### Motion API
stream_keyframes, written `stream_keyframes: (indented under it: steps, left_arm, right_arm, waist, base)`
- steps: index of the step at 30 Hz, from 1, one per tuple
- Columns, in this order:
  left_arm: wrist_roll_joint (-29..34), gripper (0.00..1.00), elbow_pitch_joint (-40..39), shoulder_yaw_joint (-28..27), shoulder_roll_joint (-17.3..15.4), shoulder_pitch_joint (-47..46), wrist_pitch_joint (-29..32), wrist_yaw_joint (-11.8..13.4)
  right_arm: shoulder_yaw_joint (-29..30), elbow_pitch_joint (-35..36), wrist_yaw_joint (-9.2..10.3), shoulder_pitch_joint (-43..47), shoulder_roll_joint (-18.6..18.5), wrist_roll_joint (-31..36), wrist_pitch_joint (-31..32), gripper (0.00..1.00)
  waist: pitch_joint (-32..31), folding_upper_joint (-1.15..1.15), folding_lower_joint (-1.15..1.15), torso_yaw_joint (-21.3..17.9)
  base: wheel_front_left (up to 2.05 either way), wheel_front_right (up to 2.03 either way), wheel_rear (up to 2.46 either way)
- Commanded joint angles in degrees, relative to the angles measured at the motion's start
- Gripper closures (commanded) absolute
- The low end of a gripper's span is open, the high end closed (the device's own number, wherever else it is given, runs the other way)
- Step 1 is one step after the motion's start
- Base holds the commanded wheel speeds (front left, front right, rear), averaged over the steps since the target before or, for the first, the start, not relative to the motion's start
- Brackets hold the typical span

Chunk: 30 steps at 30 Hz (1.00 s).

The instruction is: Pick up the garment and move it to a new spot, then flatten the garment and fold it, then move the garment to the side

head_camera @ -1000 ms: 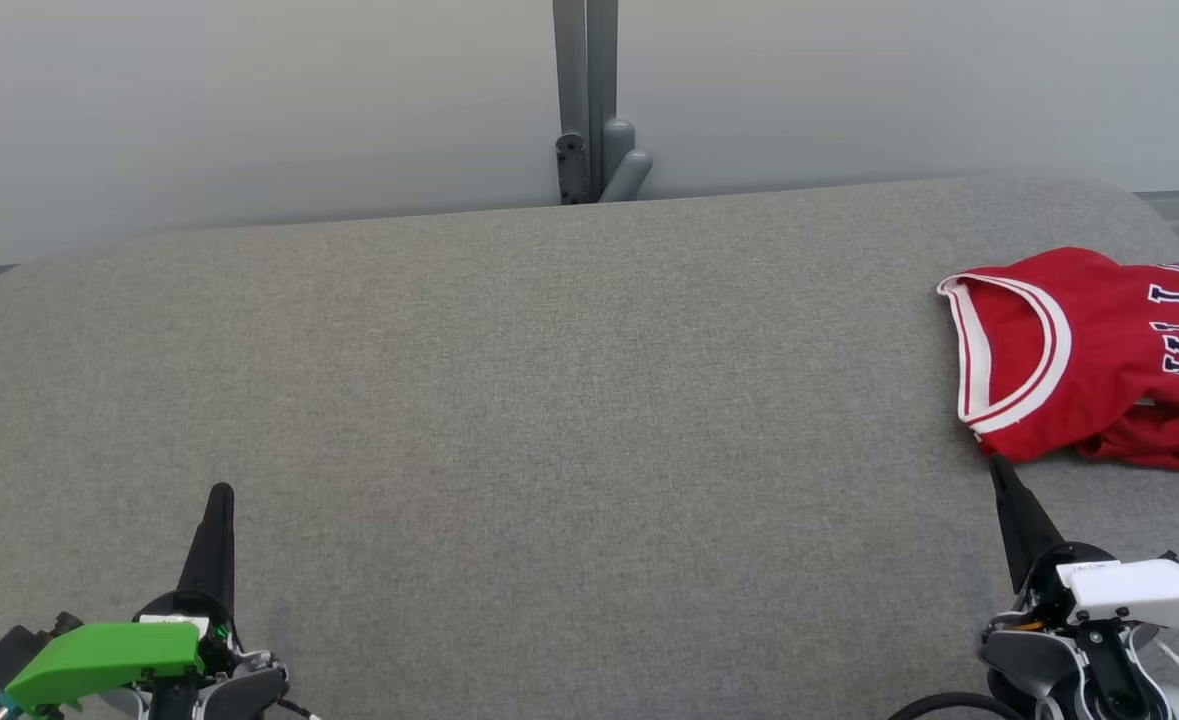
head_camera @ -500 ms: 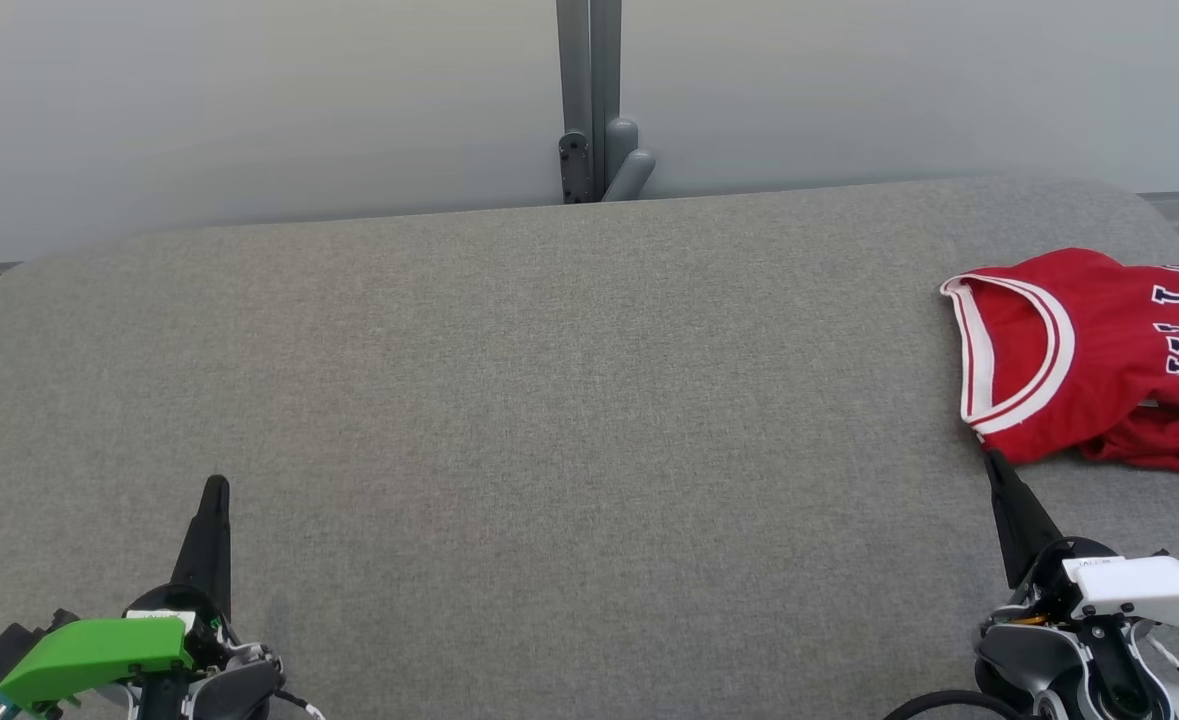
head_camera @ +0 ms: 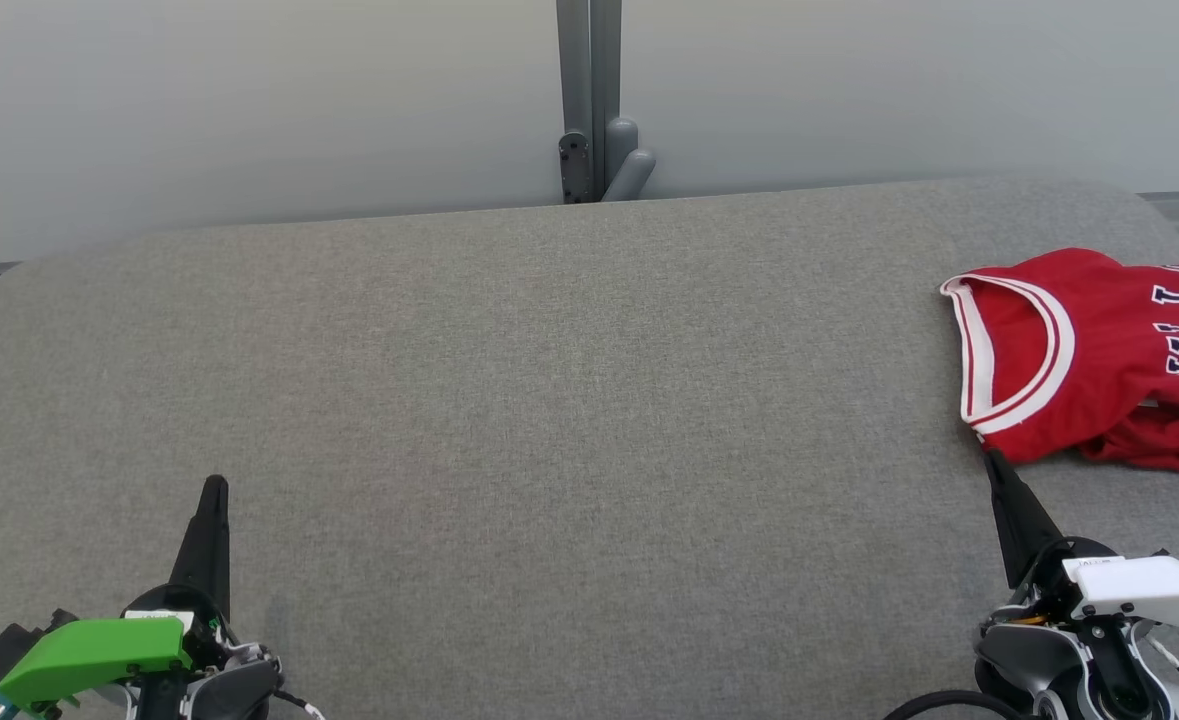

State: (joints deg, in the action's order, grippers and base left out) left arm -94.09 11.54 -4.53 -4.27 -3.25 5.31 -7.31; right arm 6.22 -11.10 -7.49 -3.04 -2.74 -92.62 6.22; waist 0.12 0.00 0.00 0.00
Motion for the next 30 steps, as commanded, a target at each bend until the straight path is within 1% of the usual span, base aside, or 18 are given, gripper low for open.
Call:
stream_keyframes:
  steps: [1,30]
  left_arm:
    - [-0.07,1.00,-0.04,-0.26,0.07,-0.82,0.20,-0.32]
    - [0.37,1.00,0.00,-0.67,0.46,-0.88,0.54,-0.32]
  right_arm:
    - [-0.08,-0.10,0.00,-0.63,-0.26,-0.24,0.13,1.00]
    - [-0.09,-0.09,0.00,-0.63,-0.27,-0.24,0.12,1.00]
  waist:
    - [0.00,0.00,0.00,0.00]
    - [0.00,0.00,0.00,0.00]
  base:
    - [0.00,0.00,0.00]
    - [0.00,0.00,0.00]
